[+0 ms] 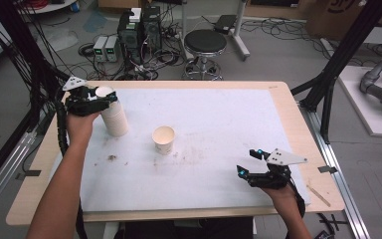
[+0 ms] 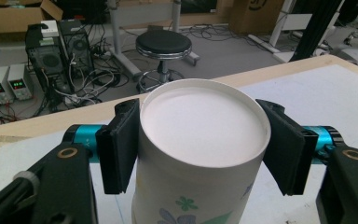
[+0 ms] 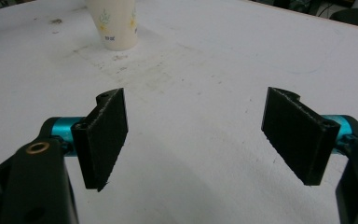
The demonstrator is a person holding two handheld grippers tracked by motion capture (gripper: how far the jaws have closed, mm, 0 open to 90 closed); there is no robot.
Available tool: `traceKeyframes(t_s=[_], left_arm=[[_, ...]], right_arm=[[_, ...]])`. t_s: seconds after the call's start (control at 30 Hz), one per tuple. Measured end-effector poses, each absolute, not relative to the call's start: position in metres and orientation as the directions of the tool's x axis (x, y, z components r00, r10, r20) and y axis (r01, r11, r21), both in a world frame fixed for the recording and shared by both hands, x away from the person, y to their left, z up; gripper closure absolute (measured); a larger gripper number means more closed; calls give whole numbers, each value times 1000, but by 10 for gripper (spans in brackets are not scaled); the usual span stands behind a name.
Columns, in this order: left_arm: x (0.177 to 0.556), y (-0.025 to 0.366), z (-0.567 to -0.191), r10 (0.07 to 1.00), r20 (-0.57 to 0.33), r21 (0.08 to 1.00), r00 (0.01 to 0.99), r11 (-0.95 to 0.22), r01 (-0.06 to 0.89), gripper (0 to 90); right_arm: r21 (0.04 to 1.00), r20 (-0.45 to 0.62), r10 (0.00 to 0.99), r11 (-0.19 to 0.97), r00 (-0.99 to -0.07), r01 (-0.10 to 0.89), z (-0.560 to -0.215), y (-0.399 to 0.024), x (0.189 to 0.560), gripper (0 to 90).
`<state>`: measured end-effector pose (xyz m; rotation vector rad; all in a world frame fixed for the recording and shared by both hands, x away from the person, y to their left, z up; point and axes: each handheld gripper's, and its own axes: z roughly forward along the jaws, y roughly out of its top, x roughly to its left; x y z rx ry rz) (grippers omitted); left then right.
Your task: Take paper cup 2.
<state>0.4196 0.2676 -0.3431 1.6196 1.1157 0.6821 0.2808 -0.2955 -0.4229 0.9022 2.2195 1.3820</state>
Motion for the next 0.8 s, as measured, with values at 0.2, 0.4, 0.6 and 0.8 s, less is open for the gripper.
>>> traceKeyframes(t_s=[0.2,0.4,0.6,0.8], left_arm=[[419,267,-342,906,-81,942,416,-68,330,349],[418,269,-342,905,-93,944,416,-53,326,350],[417,271,-340,901,-105,946,420,-40,322,350],[416,272,-338,902,-115,944,417,-32,328,350]], right_arm=[[894,23,689,310,-724,324,-423,-295,281,231],[894,21,687,312,-726,321,-423,-295,281,231],[894,31,686,306,-727,327,-423,-294,281,230],[904,47,667,289,-744,316,-418,-288,281,230]])
